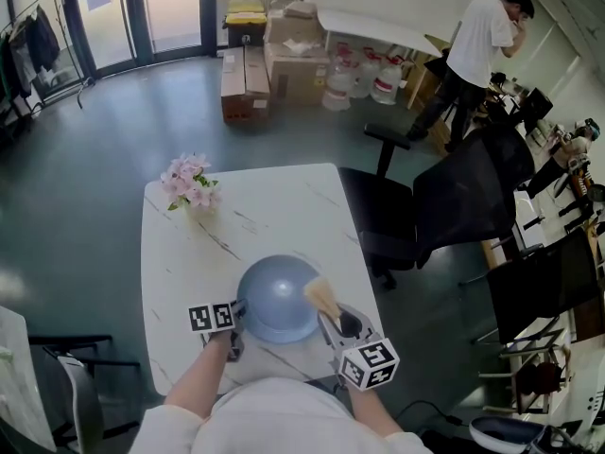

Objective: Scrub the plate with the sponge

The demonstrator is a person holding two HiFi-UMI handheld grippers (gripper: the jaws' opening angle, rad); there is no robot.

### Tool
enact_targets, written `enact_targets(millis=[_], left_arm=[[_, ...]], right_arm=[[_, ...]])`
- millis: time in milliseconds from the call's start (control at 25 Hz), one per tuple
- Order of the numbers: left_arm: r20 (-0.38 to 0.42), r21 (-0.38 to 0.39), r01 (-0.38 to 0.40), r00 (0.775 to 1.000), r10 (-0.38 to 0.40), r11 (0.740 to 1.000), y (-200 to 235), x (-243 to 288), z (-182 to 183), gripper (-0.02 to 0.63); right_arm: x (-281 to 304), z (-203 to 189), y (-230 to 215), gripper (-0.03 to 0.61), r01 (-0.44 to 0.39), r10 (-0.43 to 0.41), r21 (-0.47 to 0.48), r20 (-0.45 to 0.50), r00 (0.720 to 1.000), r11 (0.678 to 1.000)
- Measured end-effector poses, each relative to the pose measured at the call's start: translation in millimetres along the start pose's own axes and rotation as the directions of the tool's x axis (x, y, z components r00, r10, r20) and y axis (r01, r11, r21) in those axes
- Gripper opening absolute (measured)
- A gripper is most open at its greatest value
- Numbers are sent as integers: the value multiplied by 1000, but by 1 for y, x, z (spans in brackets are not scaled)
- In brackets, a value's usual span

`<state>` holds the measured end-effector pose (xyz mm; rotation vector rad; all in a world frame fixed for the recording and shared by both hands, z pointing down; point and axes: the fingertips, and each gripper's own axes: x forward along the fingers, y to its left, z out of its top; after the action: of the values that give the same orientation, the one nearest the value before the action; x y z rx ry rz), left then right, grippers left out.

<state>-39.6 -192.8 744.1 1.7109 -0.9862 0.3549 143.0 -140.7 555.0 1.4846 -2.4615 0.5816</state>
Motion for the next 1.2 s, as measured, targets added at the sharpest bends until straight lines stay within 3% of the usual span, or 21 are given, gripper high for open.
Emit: enact_targets(millis=[280, 680, 920, 1200], left_arm=[[41, -64, -5, 999, 8, 998, 4, 0, 5, 51], [146, -53, 54, 988, -46, 997, -8, -21, 22, 51], [243, -45, 118, 964, -104, 992, -24, -45, 42, 51], [359, 32, 112, 926, -116, 993, -41, -87, 70, 51]], right_arm=[[2, 1, -1, 120, 2, -2, -3, 3, 1000, 1000], [5, 6, 5, 120, -16, 16, -16, 9, 1000, 1000], [9, 11, 10, 120, -32, 33, -30, 17, 999, 999], [13, 18, 18, 120, -55, 57, -54, 29, 998, 997]])
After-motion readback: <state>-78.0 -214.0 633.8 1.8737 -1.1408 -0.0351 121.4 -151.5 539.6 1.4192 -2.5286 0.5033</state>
